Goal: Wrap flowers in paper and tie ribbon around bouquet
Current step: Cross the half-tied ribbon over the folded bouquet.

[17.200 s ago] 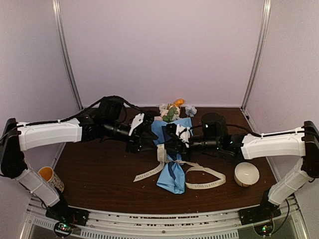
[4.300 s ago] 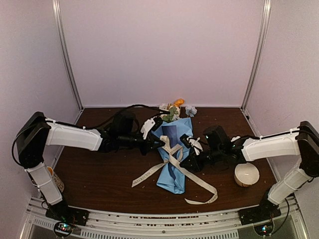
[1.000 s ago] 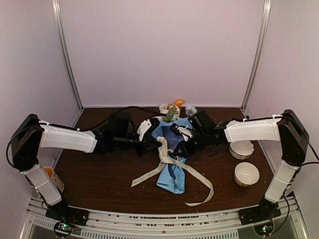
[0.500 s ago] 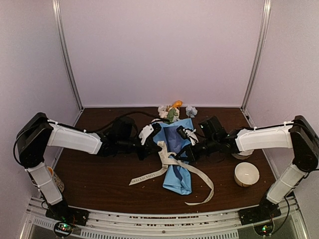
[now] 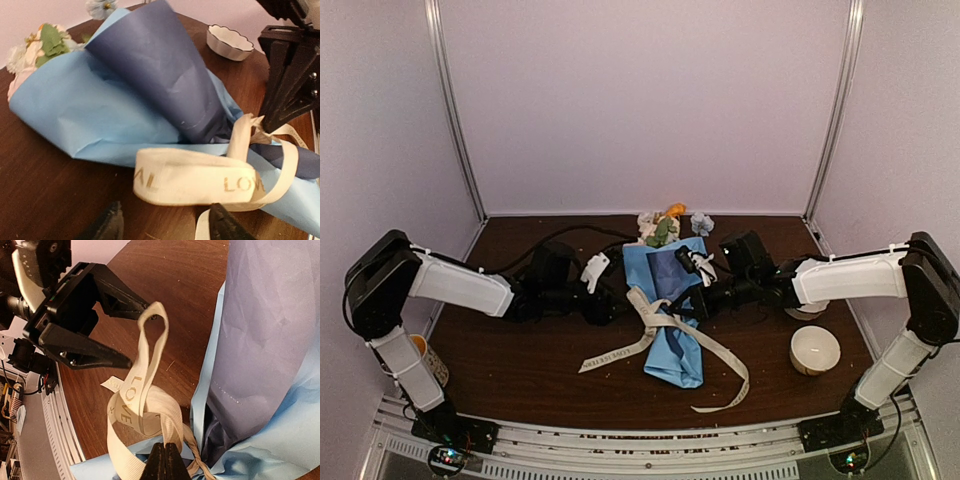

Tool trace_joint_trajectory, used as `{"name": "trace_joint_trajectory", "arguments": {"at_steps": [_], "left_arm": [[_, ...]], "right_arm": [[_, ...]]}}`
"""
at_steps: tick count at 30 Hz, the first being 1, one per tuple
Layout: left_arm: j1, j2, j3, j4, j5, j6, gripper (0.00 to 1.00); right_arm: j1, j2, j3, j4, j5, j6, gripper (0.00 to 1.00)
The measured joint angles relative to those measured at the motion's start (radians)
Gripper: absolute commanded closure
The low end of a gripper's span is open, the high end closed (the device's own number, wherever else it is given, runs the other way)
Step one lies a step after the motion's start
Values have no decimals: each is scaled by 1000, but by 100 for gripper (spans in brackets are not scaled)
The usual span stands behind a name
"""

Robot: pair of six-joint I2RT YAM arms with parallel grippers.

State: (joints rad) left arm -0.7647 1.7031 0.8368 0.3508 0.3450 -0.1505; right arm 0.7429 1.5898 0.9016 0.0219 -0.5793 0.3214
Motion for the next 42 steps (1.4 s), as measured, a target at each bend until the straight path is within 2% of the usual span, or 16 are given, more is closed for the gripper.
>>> {"name": "trace_joint_trajectory", "arguments": {"at_steps": [4,9,11,13,15,20,27,33,40,42], "left_arm": [[25,-31,-50,27,1,-14,20],[26,-88,-89,103,83,12,21],[23,-103,-81,108,136,54,18],[13,-97,-27,54,177,117,13],[1,-68,55,0,210,175,3],[-19,32,200,-89,274,291,2],[-52,134,249,-206,240,394,19],[-55,178,277,-237,210,410,32],[-55,201,327,-270,192,416,56],[-55,203,329,-274,189,419,57]], "right_arm": [[0,1,0,5,0,0,99],[0,2,0,6,0,0,99],[0,2,0,6,0,0,99],[0,2,0,6,0,0,99],[0,2,0,5,0,0,99],[0,2,0,9,0,0,99],[0,2,0,19,0,1,99],[0,2,0,20,0,1,99],[0,4,0,21,-1,1,99],[0,4,0,25,-3,1,99]]}}
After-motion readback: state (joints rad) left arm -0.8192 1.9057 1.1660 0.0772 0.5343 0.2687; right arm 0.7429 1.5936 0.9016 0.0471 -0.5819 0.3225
